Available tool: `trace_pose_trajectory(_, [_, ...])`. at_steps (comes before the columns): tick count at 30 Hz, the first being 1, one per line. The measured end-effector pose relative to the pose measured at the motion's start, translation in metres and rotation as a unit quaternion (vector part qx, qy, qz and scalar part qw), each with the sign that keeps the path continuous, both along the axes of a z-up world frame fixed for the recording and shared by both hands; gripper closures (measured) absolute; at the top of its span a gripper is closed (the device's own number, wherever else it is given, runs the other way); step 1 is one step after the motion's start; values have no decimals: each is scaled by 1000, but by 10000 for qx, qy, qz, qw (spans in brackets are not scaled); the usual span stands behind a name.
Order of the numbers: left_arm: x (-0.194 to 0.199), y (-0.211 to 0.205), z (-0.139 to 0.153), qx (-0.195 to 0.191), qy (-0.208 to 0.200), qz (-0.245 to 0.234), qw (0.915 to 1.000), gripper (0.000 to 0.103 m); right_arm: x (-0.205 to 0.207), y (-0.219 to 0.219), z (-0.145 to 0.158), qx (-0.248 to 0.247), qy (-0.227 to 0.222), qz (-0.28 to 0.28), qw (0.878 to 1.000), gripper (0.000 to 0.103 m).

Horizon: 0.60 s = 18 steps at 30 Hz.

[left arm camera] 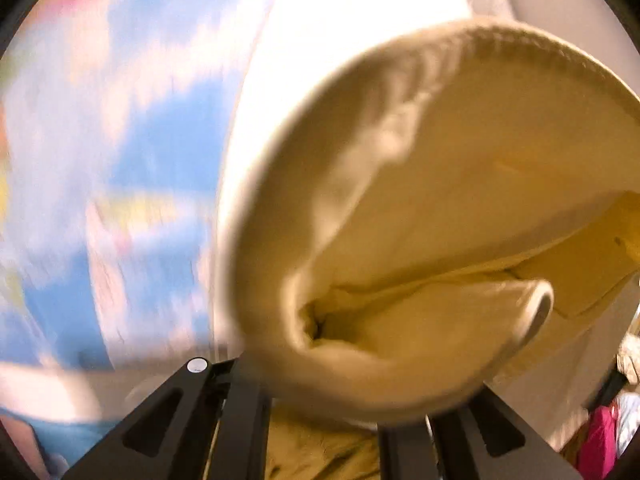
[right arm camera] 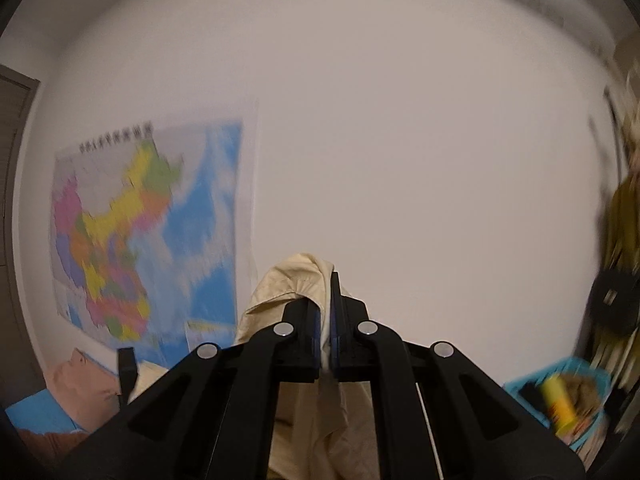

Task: Fold large clothes
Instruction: 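Lift the cream jacket with the right tool while the left tool grasps another edge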

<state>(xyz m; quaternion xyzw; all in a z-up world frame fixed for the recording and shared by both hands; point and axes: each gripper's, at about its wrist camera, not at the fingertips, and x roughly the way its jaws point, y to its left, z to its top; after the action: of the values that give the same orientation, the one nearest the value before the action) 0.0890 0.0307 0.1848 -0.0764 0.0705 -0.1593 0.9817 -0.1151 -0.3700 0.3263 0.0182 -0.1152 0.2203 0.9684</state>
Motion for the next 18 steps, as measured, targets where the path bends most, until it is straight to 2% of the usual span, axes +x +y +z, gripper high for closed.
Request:
trace_pose_trajectory(3, [-48, 20, 52, -205, -528, 187, 9982, 96, -53, -16, 16, 75, -363, 11, 9993, 99])
trace_pose_trajectory(4, [-72, 29, 72, -169, -750, 323, 9965, 96, -67, -20, 18, 98, -409, 25, 9991, 99])
trace_pose_trajectory(8, [-155, 49, 118, 107, -1269, 831, 9884, 96, -117, -29, 9, 158, -483, 375, 9980, 100])
trace_pose_trajectory(10, [-193, 57, 135, 239, -1309, 1127, 9847, 96, -133, -29, 0, 210, -427, 673, 9966, 100])
trace_pose_trajectory(12, [-236, 65, 152, 388, -1414, 1541, 9771, 96, -150, -26, -12, 257, -398, 1035, 9935, 100])
trace_pose_trajectory(16, [-320, 68, 168, 985, -1613, 2339, 9537, 96, -165, -16, -31, 323, -175, 1806, 9829, 99])
trace_pose_trajectory(18, [-370, 43, 178, 1270, -1677, 2631, 9416, 96, -162, -7, -44, 317, 51, 2208, 9748, 99])
